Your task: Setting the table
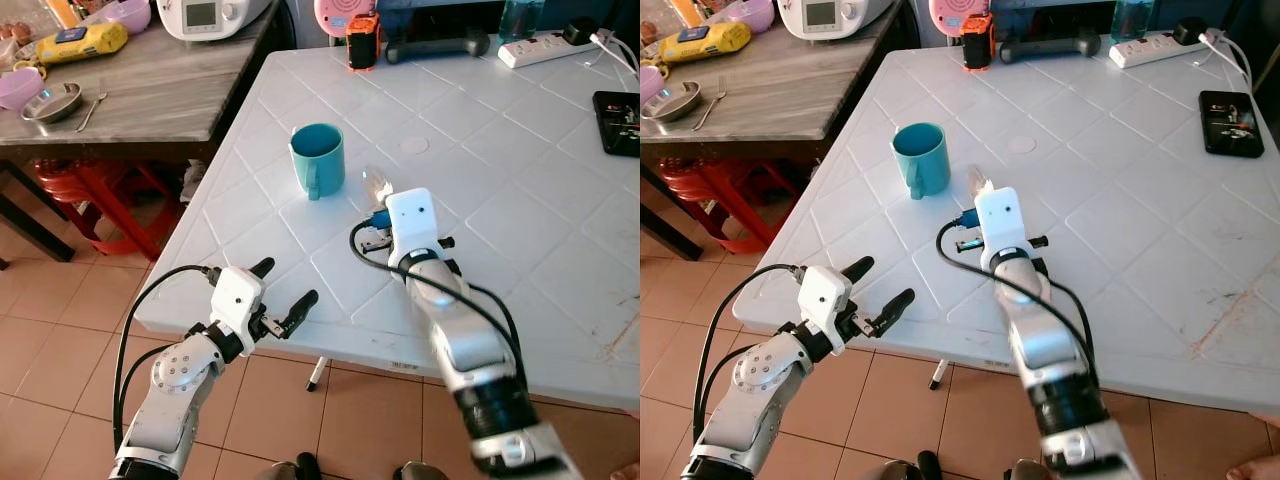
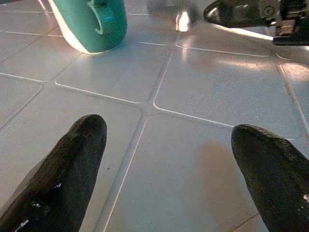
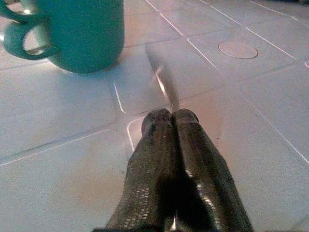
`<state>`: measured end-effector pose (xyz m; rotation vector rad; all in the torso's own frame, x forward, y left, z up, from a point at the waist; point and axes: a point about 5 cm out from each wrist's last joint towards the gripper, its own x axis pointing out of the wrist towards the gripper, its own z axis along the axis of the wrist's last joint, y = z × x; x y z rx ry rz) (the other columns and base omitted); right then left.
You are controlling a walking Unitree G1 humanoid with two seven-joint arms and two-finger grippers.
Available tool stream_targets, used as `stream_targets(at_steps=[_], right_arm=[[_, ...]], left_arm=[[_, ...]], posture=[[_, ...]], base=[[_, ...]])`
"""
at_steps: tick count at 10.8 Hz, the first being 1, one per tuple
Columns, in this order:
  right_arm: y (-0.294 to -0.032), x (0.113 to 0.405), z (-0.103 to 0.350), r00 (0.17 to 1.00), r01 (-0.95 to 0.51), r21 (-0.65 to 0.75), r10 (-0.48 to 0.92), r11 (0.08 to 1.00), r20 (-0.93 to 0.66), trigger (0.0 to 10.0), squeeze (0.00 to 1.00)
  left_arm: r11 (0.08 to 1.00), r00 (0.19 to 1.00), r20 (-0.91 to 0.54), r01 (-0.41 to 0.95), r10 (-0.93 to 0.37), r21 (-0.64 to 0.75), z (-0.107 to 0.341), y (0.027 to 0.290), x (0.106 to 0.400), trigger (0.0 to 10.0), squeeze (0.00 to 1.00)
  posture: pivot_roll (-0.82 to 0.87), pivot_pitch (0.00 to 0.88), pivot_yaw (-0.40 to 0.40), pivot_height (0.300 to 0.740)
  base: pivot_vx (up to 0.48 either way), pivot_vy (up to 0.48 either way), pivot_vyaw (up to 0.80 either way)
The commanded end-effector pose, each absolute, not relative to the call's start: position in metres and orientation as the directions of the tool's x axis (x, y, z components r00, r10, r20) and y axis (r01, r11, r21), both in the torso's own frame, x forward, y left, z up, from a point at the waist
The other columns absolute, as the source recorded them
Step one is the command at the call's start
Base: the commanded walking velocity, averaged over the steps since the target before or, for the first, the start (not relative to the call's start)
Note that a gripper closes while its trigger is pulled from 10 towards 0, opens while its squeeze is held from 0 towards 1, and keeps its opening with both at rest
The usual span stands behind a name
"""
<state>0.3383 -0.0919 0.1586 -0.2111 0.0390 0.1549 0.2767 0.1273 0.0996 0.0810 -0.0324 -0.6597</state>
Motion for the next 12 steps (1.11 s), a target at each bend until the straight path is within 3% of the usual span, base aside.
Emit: stream_targets(at_steps=[1, 6, 7, 8, 12], right_arm=[[-0.087, 0.335, 0.161, 0.986, -0.165, -0.183, 0.162, 0.969, -0.033, 10.0, 0.00], [-0.091, 0.327, 0.146, 0.990, -0.126, -0.124, 0.116, 0.984, -0.083, 10.0, 0.00], [-0.089, 0.325, 0.149, 0.985, -0.155, 0.037, 0.157, 0.987, -0.069, 10.0, 0.66], [-0.087, 0.323, 0.158, 0.985, -0.172, 0.011, 0.172, 0.985, -0.018, 10.0, 1.00], [-0.096, 0.326, 0.166, 0.993, -0.116, 0.005, 0.116, 0.993, -0.011, 10.0, 1.00]], left_arm=[[0.802, 0.806, -0.014, 0.590, -0.592, 0.092, 0.095, 0.133, 0.276, 10.0, 0.00], [0.801, 0.805, -0.013, 0.592, -0.593, 0.094, 0.096, 0.132, 0.276, 10.0, 0.00], [0.800, 0.804, -0.013, 0.593, -0.595, 0.094, 0.096, 0.132, 0.276, 10.0, 0.00], [0.798, 0.802, -0.014, 0.596, -0.598, 0.091, 0.095, 0.131, 0.276, 10.0, 0.00], [0.797, 0.800, -0.014, 0.599, -0.600, 0.083, 0.095, 0.128, 0.276, 10.0, 0.00]], posture=[[-0.14, 0.145, 0.170, 0.740], [-0.13, 0.145, 0.178, 0.740], [-0.13, 0.146, 0.180, 0.740], [-0.13, 0.146, 0.178, 0.740], [-0.14, 0.151, 0.177, 0.740]], base=[[0.000, 0.000, 0.00], [0.000, 0.000, 0.00], [0.000, 0.000, 0.00], [0.000, 0.000, 0.00], [0.000, 0.000, 0.00]])
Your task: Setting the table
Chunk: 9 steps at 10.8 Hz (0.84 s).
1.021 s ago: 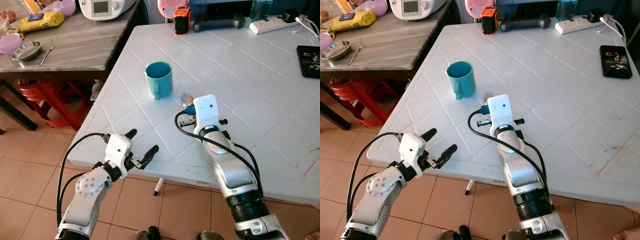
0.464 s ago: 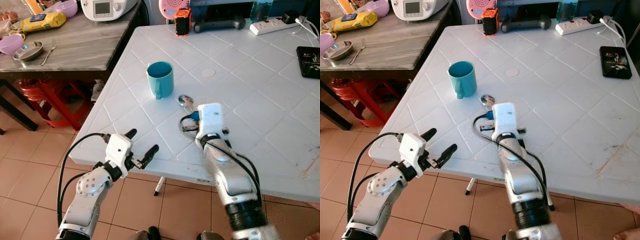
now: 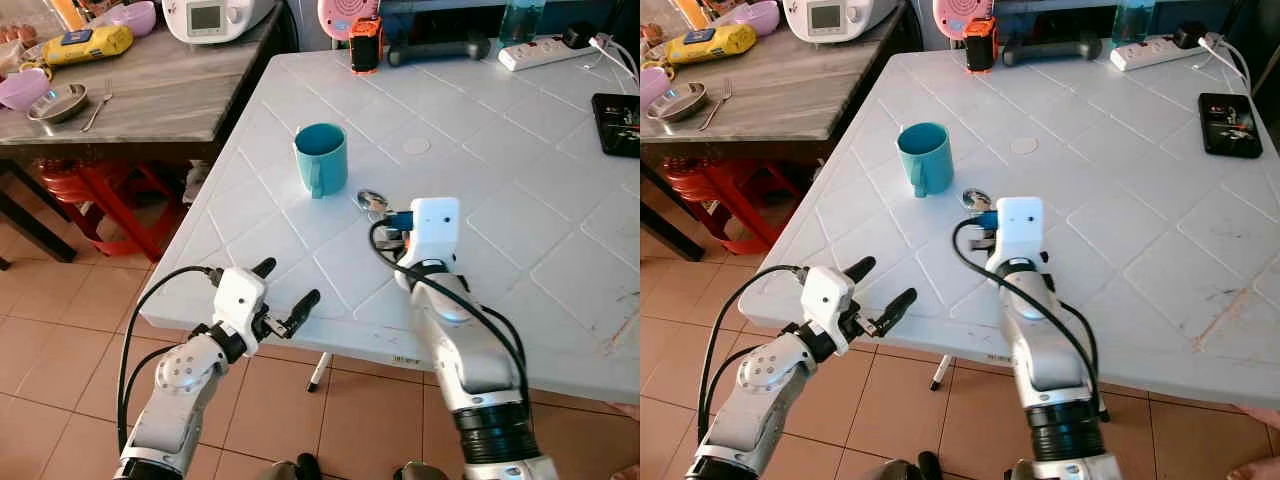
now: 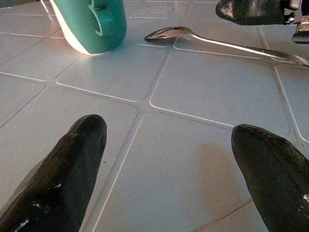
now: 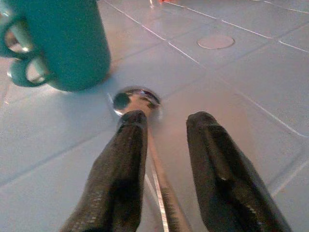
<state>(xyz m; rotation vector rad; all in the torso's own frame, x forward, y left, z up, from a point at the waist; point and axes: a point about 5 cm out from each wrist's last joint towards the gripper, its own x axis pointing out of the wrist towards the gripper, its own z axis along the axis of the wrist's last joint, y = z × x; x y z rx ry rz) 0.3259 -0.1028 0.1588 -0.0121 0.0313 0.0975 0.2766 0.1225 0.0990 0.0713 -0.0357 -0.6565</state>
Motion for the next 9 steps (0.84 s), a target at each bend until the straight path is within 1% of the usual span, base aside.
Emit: stream_targets(at_steps=[1, 3, 6, 9], right_arm=[[-0.099, 0.326, 0.166, 0.995, -0.098, -0.017, 0.098, 0.995, -0.018, 10.0, 1.00], [-0.104, 0.327, 0.159, 0.996, -0.082, -0.011, 0.081, 0.997, -0.049, 10.0, 1.00], [-0.099, 0.331, 0.156, 0.989, -0.129, 0.039, 0.132, 0.991, -0.070, 10.0, 1.00], [-0.099, 0.336, 0.158, 0.986, -0.146, 0.009, 0.146, 0.989, -0.084, 10.0, 1.00]], left_arm=[[0.796, 0.800, -0.015, 0.599, -0.600, 0.082, 0.094, 0.128, 0.276, 10.0, 0.00], [0.795, 0.799, -0.020, 0.601, -0.602, 0.080, 0.093, 0.127, 0.275, 10.0, 0.00], [0.784, 0.785, 0.006, 0.618, -0.619, 0.055, 0.098, 0.126, 0.275, 10.0, 0.00], [0.709, 0.708, 0.053, 0.705, -0.704, 0.005, 0.104, 0.125, 0.268, 10.0, 0.00]], posture=[[-0.14, 0.151, 0.178, 0.740], [-0.14, 0.153, 0.179, 0.740], [-0.14, 0.157, 0.180, 0.740], [-0.14, 0.156, 0.171, 0.740]], base=[[0.000, 0.000, 0.00], [0.000, 0.000, 0.00], [0.000, 0.000, 0.00], [0.000, 0.000, 0.00]])
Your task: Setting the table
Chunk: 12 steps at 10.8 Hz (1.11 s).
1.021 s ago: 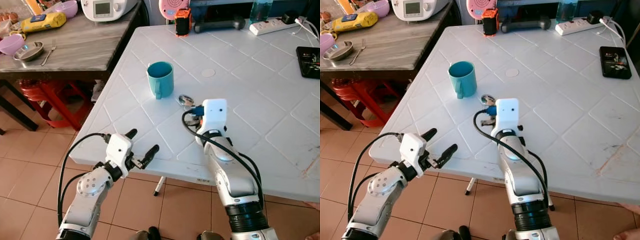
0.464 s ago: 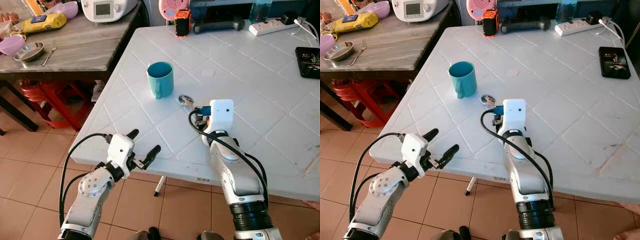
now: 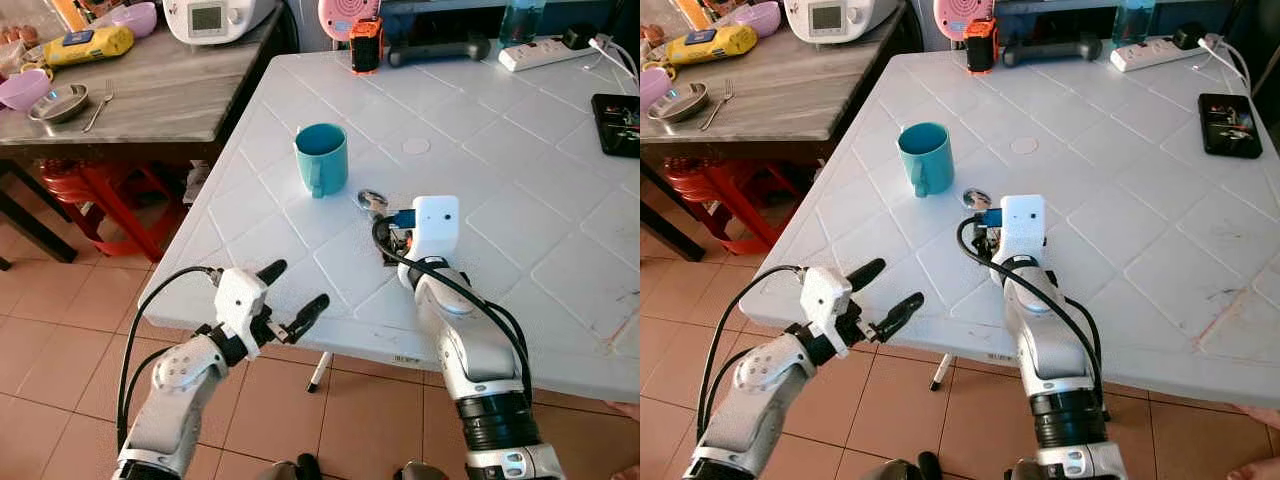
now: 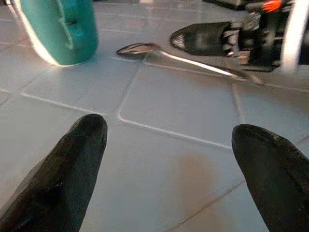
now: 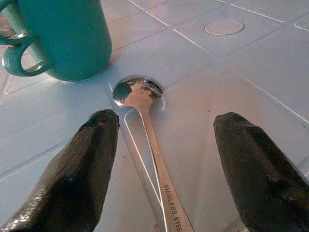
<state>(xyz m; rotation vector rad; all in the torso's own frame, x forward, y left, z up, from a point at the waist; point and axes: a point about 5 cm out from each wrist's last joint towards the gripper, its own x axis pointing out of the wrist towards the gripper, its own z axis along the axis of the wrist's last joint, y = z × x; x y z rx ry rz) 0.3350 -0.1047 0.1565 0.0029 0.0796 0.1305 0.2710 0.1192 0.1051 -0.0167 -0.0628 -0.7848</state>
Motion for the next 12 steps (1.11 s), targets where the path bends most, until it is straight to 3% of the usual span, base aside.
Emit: stream_targets(at_steps=[1, 4, 5, 6, 10, 11, 12], right_arm=[[-0.100, 0.337, 0.158, 0.986, -0.144, 0.003, 0.144, 0.990, -0.086, 10.0, 1.00], [-0.104, 0.348, 0.157, 0.979, -0.153, 0.000, 0.152, 0.988, -0.138, 10.0, 1.00], [-0.101, 0.351, 0.155, 0.970, -0.190, 0.002, 0.188, 0.982, -0.154, 10.0, 0.76], [-0.099, 0.353, 0.154, 0.965, -0.204, -0.004, 0.200, 0.979, -0.172, 10.0, 0.00], [-0.091, 0.359, 0.149, 0.924, -0.280, -0.013, 0.266, 0.960, -0.274, 10.0, 0.00], [-0.088, 0.357, 0.148, 0.914, -0.305, -0.020, 0.287, 0.952, -0.286, 0.1, 0.00], [-0.085, 0.355, 0.145, 0.900, -0.338, -0.050, 0.307, 0.940, -0.310, 0.0, 0.00]], left_arm=[[0.706, 0.705, 0.052, 0.708, -0.707, 0.010, 0.105, 0.124, 0.268, 10.0, 0.00], [0.710, 0.709, 0.045, 0.704, -0.704, 0.014, 0.102, 0.123, 0.268, 10.0, 0.00], [0.712, 0.711, 0.044, 0.702, -0.702, 0.013, 0.102, 0.122, 0.268, 10.0, 0.00], [0.713, 0.712, 0.044, 0.701, -0.701, 0.014, 0.102, 0.122, 0.268, 10.0, 0.00], [0.725, 0.724, 0.032, 0.688, -0.689, 0.019, 0.100, 0.122, 0.268, 10.0, 0.00], [0.726, 0.725, 0.030, 0.688, -0.688, 0.018, 0.099, 0.122, 0.268, 10.0, 0.00], [0.725, 0.725, 0.026, 0.688, -0.689, 0.019, 0.099, 0.122, 0.268, 10.0, 0.00]], posture=[[-0.14, 0.156, 0.171, 0.740], [-0.14, 0.156, 0.168, 0.740], [-0.14, 0.156, 0.166, 0.740], [-0.14, 0.155, 0.165, 0.740], [-0.13, 0.154, 0.159, 0.740], [-0.14, 0.154, 0.159, 0.740], [-0.14, 0.154, 0.163, 0.740]], base=[[0.000, 0.000, 0.00], [0.000, 0.000, 0.00], [0.000, 0.000, 0.00], [0.000, 0.000, 0.00], [0.000, 0.000, 0.00], [0.000, 0.000, 0.00], [0.000, 0.000, 0.00]])
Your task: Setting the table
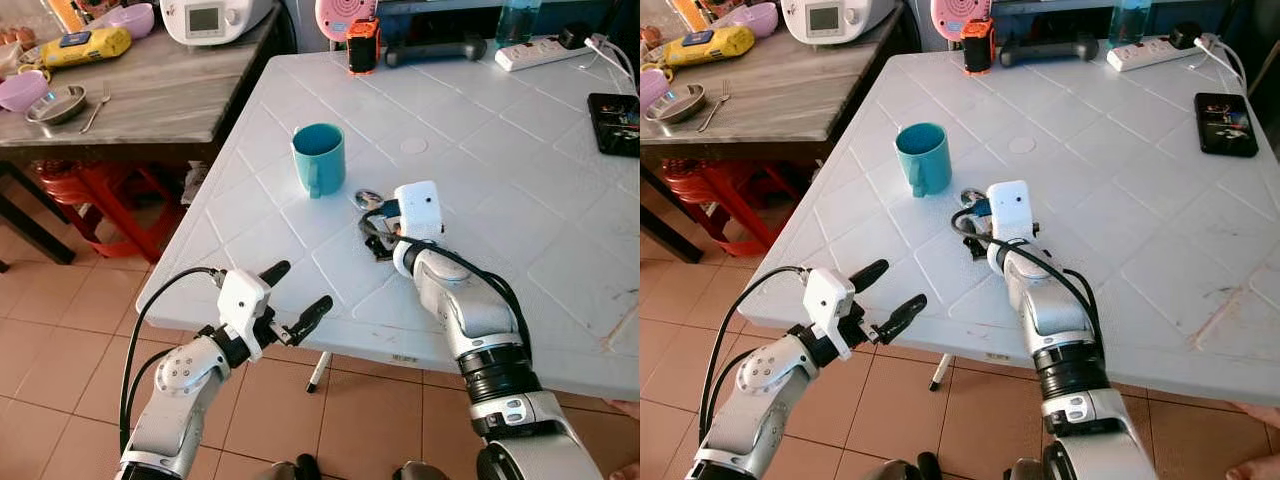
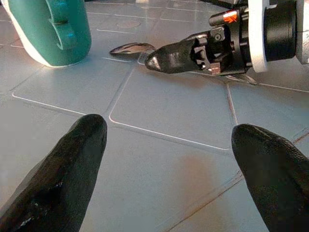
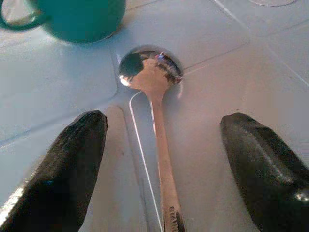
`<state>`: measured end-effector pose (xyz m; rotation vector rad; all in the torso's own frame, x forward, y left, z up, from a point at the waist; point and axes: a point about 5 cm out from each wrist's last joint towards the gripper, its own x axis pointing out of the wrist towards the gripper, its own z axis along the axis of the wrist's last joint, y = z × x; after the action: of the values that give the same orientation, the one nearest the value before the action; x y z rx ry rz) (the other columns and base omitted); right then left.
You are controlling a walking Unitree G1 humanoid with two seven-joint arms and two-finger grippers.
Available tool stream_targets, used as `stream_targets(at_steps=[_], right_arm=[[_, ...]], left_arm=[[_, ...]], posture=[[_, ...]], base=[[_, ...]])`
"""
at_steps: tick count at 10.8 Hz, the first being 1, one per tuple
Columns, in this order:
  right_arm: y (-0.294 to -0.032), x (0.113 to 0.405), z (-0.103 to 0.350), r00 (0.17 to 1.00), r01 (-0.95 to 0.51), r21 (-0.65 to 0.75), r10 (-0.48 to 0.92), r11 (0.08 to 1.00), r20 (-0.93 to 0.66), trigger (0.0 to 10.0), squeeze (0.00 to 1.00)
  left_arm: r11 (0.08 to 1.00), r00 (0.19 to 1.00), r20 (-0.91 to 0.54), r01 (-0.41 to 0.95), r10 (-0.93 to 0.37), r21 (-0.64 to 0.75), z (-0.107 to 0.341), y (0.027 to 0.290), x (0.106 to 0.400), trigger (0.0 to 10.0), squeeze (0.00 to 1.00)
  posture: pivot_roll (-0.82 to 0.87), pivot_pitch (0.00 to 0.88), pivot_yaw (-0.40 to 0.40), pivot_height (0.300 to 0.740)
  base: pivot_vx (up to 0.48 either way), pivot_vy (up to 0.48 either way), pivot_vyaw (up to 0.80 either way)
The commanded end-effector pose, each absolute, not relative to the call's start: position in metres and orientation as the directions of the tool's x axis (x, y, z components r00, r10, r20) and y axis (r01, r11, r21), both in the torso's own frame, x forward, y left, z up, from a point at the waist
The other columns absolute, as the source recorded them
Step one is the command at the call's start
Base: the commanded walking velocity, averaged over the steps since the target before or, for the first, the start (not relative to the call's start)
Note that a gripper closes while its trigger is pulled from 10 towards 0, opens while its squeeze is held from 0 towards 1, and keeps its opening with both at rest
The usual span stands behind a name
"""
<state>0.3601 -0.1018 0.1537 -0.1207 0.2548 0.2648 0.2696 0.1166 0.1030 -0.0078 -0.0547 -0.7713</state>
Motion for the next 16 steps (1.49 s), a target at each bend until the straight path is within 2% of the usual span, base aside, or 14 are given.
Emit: stream_targets(at_steps=[1, 5, 10, 16], right_arm=[[-0.083, 0.353, 0.144, 0.890, -0.369, -0.082, 0.326, 0.926, -0.320, 0.0, 0.00], [-0.081, 0.348, 0.134, 0.867, -0.403, -0.115, 0.339, 0.908, -0.366, 0.0, 0.00], [-0.094, 0.338, 0.117, 0.874, -0.306, -0.039, 0.264, 0.951, -0.409, 0.0, 0.00], [-0.101, 0.331, 0.106, 0.869, -0.266, 0.007, 0.243, 0.964, -0.431, 0.0, 0.00]], left_arm=[[0.726, 0.725, 0.022, 0.688, -0.688, 0.020, 0.099, 0.122, 0.268, 10.0, 0.00], [0.729, 0.729, 0.010, 0.684, -0.684, 0.028, 0.098, 0.124, 0.268, 10.0, 0.00], [0.732, 0.733, 0.000, 0.680, -0.681, 0.035, 0.096, 0.124, 0.267, 10.0, 0.00], [0.732, 0.733, -0.007, 0.680, -0.680, 0.044, 0.097, 0.125, 0.270, 10.0, 0.00]], posture=[[-0.14, 0.154, 0.165, 0.740], [-0.13, 0.159, 0.170, 0.740], [-0.13, 0.161, 0.173, 0.740], [-0.13, 0.162, 0.181, 0.740]], base=[[0.000, 0.000, 0.00], [0.000, 0.000, 0.00], [0.000, 0.000, 0.00], [0.000, 0.000, 0.00]])
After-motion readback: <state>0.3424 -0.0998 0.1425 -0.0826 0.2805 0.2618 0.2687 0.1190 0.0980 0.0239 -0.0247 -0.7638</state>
